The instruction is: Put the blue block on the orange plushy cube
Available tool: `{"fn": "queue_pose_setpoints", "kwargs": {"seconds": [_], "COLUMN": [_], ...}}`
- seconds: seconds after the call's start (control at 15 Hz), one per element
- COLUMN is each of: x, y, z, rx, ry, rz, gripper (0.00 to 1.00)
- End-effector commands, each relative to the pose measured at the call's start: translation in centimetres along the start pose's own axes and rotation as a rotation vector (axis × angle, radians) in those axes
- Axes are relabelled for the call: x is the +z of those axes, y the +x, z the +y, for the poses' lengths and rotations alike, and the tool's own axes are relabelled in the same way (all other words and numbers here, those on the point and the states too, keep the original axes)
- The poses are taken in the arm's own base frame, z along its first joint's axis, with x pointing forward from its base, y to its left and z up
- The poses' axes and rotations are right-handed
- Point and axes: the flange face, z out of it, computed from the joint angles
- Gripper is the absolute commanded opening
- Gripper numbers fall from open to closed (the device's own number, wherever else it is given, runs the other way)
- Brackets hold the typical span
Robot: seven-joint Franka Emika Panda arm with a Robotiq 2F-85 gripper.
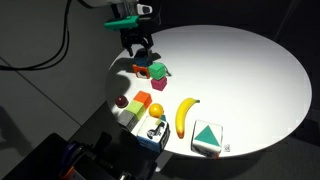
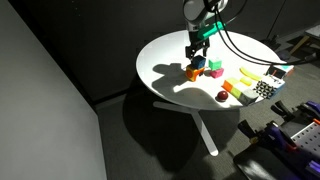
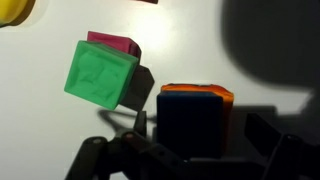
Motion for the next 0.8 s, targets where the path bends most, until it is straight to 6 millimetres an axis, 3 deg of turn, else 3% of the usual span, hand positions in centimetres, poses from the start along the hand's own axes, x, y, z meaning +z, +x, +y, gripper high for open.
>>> {"fn": "queue_pose_setpoints", "kwargs": {"seconds": [0.0, 0.73], "x": [-1.8, -4.6], "y": [-1.1, -3.9], "z": [0.1, 0.4], "rx": [0.01, 0.03], "ry": [-0.018, -0.016], "rz": [-0.011, 0.013], "gripper": [1.0, 1.0]}}
